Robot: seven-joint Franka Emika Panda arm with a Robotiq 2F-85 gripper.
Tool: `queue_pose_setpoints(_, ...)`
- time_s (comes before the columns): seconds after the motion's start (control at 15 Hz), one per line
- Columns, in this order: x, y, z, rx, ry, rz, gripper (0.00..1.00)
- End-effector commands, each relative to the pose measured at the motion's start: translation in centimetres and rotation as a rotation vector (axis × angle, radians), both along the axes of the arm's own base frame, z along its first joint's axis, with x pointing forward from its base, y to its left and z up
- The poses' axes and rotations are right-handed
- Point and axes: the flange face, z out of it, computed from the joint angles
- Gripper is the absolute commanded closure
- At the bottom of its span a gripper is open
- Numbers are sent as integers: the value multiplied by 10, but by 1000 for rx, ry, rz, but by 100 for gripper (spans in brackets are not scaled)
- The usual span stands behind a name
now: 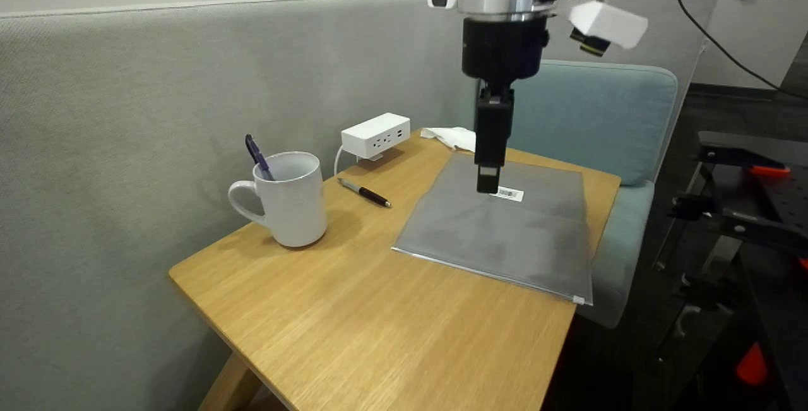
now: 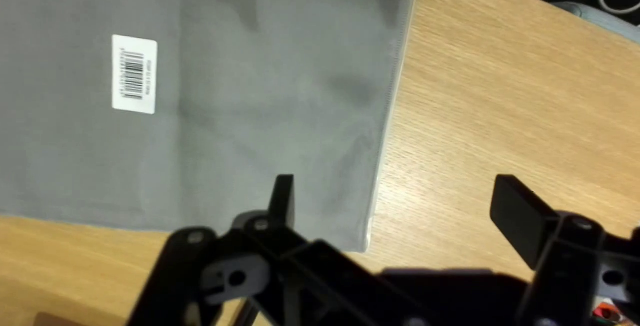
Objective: Fold the grey object in half
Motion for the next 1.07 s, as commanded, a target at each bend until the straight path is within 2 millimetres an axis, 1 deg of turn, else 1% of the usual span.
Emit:
queue_pose_setpoints(0.0,13,12,-29,22,4,0,0)
queue_pose_setpoints(0.13,18,16,-41,12,15,5,0)
queue_pose_setpoints(0.27,19,13,-35,-20,26,16,0)
queue_pose_setpoints(0.33,14,12,-41,0,29,15,0)
queue_pose_setpoints(0.6,18,12,-41,-5,23,16,0)
queue_pose_setpoints(0.8,19,16,-51,3,43,-4,0)
queue_pose_setpoints(1.0,18,15,-61,5,49,-24,0)
